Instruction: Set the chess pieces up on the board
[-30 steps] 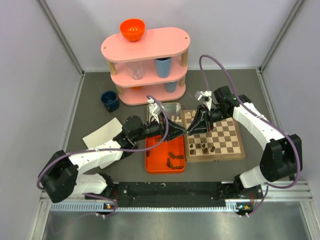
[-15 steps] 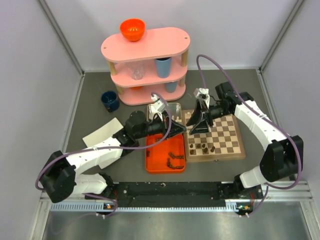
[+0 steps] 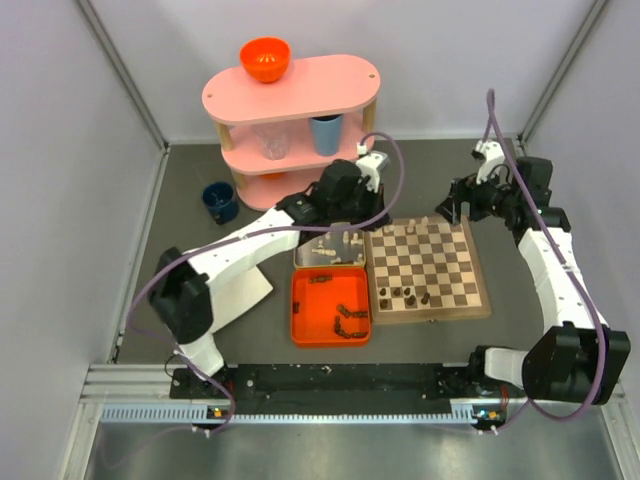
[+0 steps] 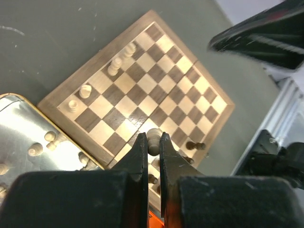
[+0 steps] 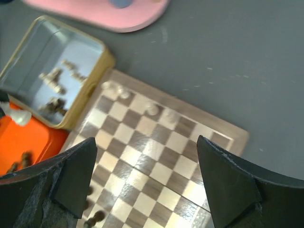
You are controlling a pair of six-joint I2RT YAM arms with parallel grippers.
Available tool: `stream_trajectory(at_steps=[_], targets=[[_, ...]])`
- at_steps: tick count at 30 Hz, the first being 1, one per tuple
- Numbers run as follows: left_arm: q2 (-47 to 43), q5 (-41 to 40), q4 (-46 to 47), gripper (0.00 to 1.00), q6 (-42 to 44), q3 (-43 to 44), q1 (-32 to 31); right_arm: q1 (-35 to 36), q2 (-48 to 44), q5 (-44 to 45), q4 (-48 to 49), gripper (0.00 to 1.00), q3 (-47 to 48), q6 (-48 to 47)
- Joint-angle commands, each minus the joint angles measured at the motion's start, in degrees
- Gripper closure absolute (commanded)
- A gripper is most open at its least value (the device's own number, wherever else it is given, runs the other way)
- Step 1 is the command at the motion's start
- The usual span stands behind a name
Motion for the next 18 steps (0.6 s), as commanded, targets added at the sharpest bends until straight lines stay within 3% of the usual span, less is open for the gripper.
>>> stream_trajectory(at_steps=[1, 5, 18], targets=[[7.46, -6.61, -11.18, 1.0, 2.88, 9.46, -1.31, -2.82, -1.99, 11.68, 8.43, 0.15, -1.13, 10.82], [14.67, -8.81, -14.17, 1.0, 4.2, 18.67, -1.49, -4.23, -1.72, 12.14, 9.04, 0.15, -1.39, 12.24], [32.86, -12.51, -20.15, 1.0, 7.19, 37.06, -1.67, -4.32, -1.2, 11.61, 9.84, 0.15, -1.83, 12.5]])
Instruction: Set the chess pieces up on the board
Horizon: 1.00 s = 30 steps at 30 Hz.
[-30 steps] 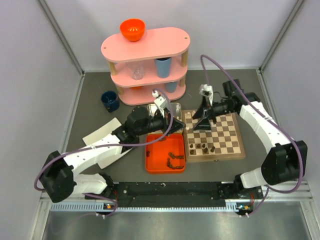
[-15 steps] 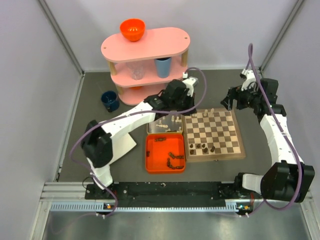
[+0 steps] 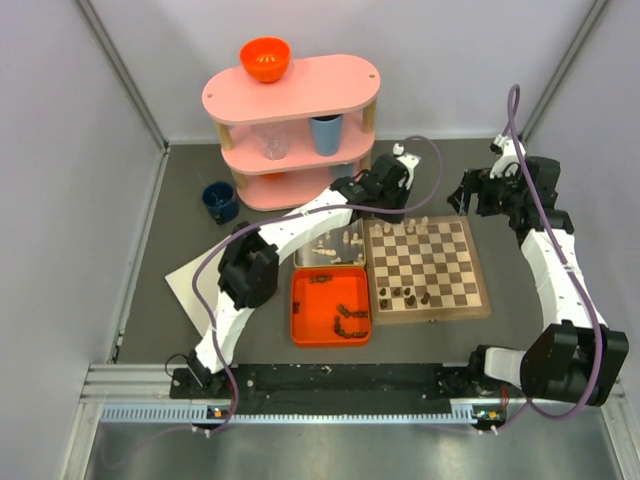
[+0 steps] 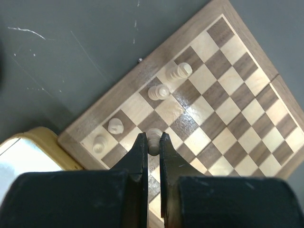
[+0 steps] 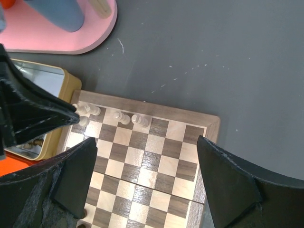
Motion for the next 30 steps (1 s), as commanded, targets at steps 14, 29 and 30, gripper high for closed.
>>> stream_trajectory(at_steps=[14, 29, 30], targets=[[9.92, -2.04, -3.72, 1.0, 3.04, 12.96, -0.11, -0.6, -0.69, 0.42, 3.19, 0.15, -0.06, 0.78], [12.56, -3.78, -3.81, 0.98, 3.39, 13.92, -0.11, -0.6, -0.61, 0.24, 3.28, 0.15, -0.06, 0.78], [12.64, -3.97, -3.81, 0.97, 3.39, 13.92, -0.03, -0.6, -0.69, 0.16, 3.19, 0.15, -0.06, 0.78]])
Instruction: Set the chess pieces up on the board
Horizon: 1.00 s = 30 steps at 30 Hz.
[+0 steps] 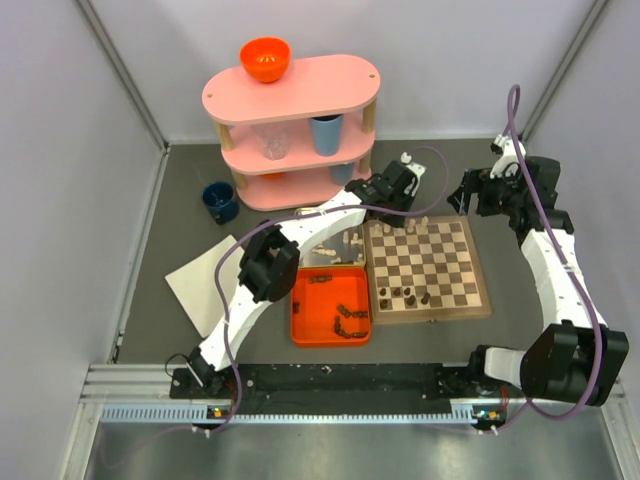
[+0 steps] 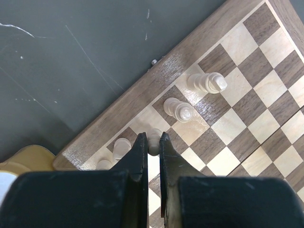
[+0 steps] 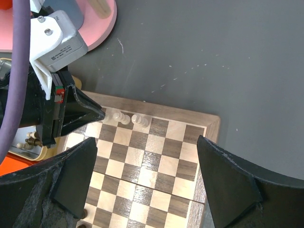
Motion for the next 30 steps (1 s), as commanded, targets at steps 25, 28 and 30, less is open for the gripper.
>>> stream_trajectory(at_steps=[25, 28, 30], targets=[[3.06, -1.98, 0.97, 0.86, 0.84, 3.88, -0.11, -0.6, -0.43, -0.59, 3.1, 0.14, -0.06, 0.52], [3.06, -1.89, 0.89, 0.82, 0.75, 3.88, -0.11, -0.6, -0.43, -0.59, 3.1, 0.14, -0.06, 0.52], [2.98, -1.89, 0.71, 0.78, 0.75, 3.88, -0.03, -0.6, -0.52, -0.59, 3.1, 0.15, -0.06, 0.52]])
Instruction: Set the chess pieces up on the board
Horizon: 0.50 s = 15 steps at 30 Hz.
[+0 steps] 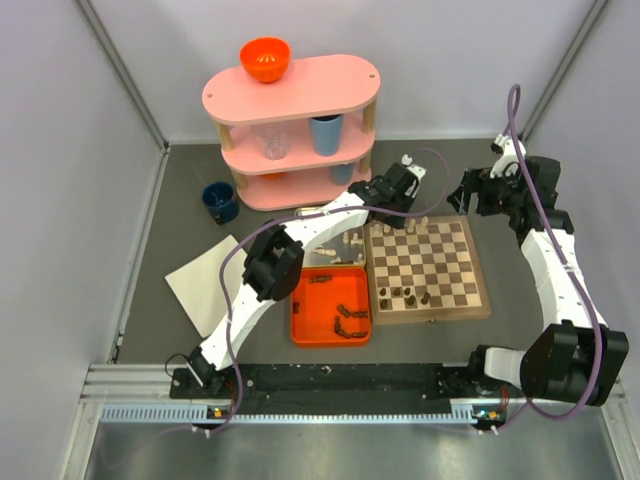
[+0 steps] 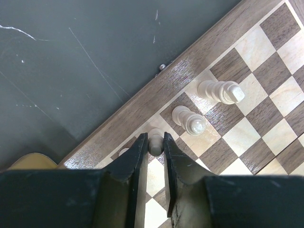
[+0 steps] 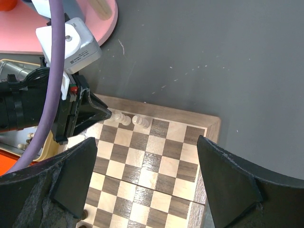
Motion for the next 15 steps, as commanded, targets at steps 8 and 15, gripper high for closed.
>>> stream_trajectory(at_steps=[8, 15], targets=[[0.37, 0.14, 0.47, 0.66, 0.22, 2.09, -0.11, -0.51, -0.36, -0.64, 2.78, 0.14, -0.06, 0.48], [0.02, 0.23, 0.47, 0.62, 0.22, 2.26, -0.03, -0.6, -0.19, -0.99, 2.69, 0.15, -0.06, 0.57]])
